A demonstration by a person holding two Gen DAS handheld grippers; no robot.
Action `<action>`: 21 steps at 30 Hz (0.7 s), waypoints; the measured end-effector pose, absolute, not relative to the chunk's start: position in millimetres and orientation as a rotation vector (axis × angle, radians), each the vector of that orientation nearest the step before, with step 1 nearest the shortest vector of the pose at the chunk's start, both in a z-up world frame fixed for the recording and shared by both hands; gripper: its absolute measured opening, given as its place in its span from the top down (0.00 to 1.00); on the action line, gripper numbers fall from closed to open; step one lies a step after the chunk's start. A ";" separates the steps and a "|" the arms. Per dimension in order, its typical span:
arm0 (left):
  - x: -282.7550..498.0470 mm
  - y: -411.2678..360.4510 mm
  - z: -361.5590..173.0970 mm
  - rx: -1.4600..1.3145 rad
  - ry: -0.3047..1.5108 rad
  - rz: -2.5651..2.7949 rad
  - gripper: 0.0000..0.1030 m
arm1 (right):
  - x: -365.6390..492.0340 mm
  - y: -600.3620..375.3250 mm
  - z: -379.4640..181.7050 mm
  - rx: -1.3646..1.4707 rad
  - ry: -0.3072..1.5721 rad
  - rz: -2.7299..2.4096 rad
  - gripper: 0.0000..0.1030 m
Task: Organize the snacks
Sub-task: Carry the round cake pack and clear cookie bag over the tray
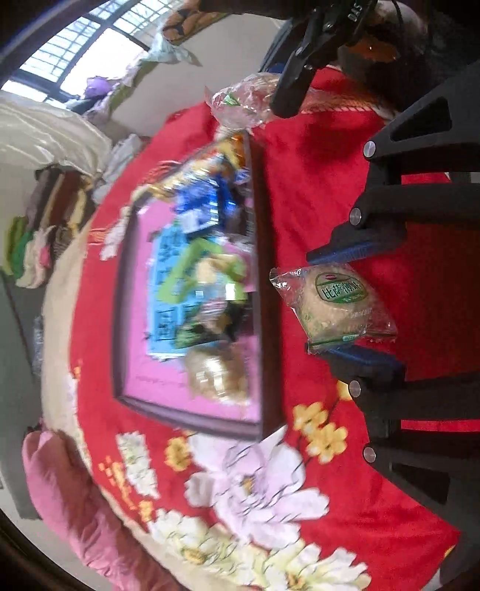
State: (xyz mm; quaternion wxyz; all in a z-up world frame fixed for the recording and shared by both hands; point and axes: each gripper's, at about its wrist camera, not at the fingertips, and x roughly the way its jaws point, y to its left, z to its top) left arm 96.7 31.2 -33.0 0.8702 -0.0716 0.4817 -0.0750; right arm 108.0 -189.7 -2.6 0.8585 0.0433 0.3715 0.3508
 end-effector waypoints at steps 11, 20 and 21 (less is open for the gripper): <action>124.4 29.0 -1.1 -0.154 0.927 -0.139 0.59 | 126.9 -199.8 16.0 0.142 0.663 0.628 0.61; 153.6 19.2 -8.2 -0.133 0.929 -0.122 0.59 | 146.2 -183.3 4.9 0.113 0.670 0.607 0.61; 156.2 18.3 -10.4 -0.132 0.932 -0.122 0.59 | 147.4 -181.3 3.6 0.109 0.674 0.610 0.61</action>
